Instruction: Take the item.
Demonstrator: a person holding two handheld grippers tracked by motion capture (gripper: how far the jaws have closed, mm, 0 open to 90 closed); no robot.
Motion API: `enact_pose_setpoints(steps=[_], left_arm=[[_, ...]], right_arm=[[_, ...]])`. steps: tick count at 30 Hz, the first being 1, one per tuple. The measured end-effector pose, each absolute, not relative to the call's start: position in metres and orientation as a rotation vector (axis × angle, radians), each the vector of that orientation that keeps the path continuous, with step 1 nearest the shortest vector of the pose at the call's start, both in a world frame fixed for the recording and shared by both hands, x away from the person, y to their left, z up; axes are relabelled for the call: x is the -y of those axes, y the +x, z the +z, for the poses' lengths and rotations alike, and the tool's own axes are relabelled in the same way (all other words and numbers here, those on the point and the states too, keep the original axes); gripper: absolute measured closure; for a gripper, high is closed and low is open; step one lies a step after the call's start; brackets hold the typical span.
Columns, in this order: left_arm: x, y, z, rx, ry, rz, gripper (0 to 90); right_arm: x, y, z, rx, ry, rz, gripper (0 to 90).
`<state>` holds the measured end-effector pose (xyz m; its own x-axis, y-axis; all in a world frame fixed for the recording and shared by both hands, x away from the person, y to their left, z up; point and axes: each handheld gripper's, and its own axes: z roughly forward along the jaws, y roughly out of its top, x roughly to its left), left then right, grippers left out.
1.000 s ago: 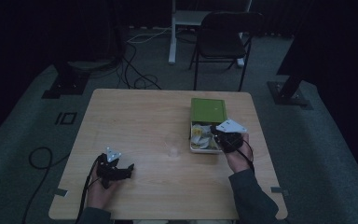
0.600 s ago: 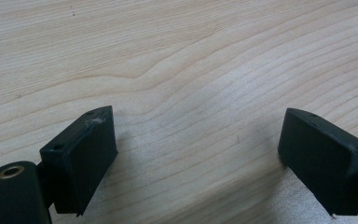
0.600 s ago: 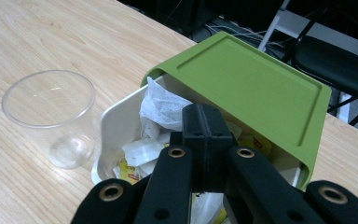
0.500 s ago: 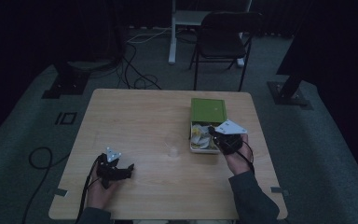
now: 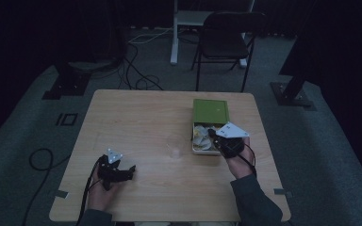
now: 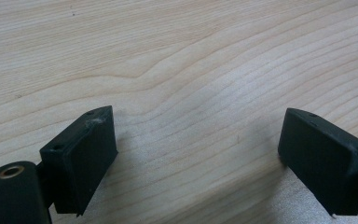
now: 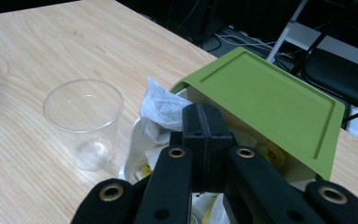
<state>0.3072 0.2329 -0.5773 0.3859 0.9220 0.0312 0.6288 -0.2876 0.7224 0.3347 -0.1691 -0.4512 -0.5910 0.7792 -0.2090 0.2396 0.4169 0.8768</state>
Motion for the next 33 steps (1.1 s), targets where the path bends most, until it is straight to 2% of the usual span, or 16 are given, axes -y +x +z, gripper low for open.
enact_pose_setpoints(steps=[33], left_arm=[[-0.233, 0.307, -0.577, -1.325, 2.024, 0.604, 12.1]], right_arm=[[0.152, 0.316, -0.436, -2.085, 0.748, 1.182, 90.0]])
